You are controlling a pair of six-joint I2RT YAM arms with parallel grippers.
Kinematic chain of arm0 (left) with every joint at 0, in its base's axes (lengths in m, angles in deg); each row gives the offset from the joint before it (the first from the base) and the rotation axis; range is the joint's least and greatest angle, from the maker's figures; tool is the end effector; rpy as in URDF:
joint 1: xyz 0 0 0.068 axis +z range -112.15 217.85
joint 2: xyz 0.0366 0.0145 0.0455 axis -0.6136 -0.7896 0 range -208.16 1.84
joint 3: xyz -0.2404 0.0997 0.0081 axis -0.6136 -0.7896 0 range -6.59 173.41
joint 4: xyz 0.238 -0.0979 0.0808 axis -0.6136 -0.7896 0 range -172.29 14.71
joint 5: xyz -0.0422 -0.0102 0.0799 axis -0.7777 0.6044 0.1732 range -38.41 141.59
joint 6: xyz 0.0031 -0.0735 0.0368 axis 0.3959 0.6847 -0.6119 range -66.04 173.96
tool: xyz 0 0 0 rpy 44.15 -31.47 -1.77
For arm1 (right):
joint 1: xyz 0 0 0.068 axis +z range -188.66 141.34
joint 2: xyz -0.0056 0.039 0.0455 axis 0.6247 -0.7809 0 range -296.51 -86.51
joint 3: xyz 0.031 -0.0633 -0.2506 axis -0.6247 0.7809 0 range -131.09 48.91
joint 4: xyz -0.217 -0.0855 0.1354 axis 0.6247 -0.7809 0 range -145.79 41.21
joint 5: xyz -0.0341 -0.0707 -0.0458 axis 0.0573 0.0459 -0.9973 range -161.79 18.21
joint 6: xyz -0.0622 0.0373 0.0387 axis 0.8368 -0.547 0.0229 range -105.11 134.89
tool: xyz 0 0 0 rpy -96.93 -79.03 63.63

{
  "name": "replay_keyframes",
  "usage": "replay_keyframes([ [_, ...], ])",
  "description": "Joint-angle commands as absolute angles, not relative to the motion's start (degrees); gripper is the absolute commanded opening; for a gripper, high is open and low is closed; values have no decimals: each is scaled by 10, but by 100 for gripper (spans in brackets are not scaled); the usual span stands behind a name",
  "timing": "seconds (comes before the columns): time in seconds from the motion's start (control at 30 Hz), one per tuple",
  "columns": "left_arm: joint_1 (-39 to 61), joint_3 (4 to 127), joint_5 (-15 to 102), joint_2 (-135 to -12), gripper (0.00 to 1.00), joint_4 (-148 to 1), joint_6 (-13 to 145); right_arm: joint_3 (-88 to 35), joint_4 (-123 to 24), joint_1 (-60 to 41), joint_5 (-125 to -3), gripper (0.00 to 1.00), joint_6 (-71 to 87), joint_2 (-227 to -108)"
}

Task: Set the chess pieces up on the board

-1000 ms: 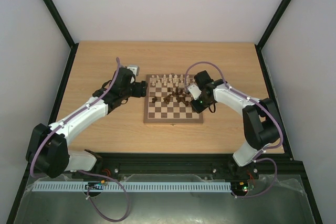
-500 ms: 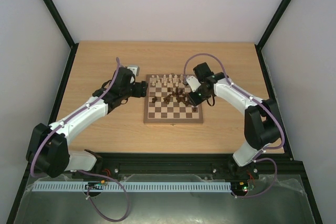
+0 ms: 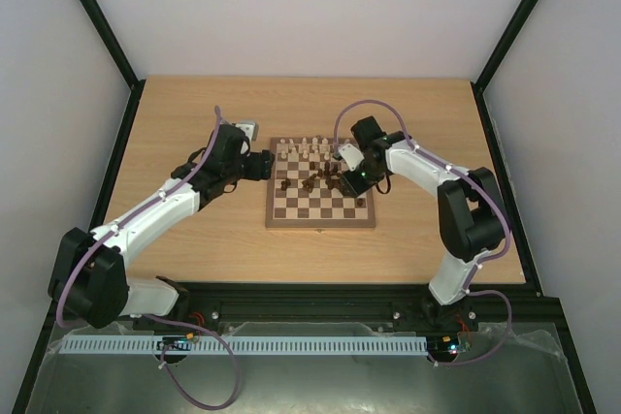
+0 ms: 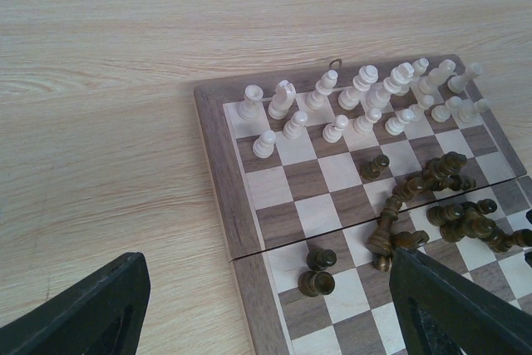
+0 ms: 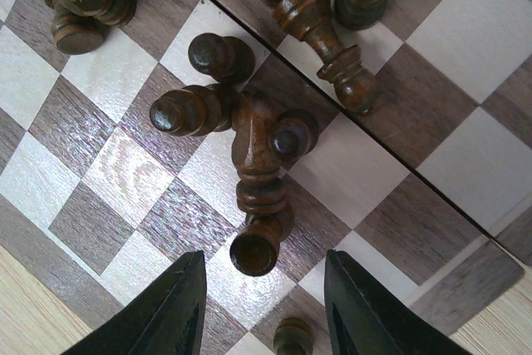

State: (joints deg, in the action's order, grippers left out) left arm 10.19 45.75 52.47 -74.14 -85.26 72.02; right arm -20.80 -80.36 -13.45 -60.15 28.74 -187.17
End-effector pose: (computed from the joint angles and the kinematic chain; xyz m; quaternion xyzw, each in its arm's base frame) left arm 0.2990 -0.1556 0.2297 0.0700 0.8786 -0.1773 0.4379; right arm 0.3390 0.1756 0.1534 -0.3457 0.9027 0.1214 0.2254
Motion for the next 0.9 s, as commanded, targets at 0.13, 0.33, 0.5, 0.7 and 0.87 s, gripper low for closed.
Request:
replay_keyframes([
  [0.13,111,467,514,-751,81,-857,723,-236,-808,-131,-579,33,281,-1894],
  [0.33,114,468,509,-752,81,-858,724,-229,-805,-131,-578,26,281,-1895],
  [0.5,116,468,506,-754,81,-858,725,-220,-807,-131,-577,20,283,-1888],
  [0.7,117,468,501,-756,81,-859,726,-208,-812,-131,-578,16,287,-1879],
  [0.87,117,469,496,-757,81,-859,727,-206,-811,-129,-590,25,285,-1883],
])
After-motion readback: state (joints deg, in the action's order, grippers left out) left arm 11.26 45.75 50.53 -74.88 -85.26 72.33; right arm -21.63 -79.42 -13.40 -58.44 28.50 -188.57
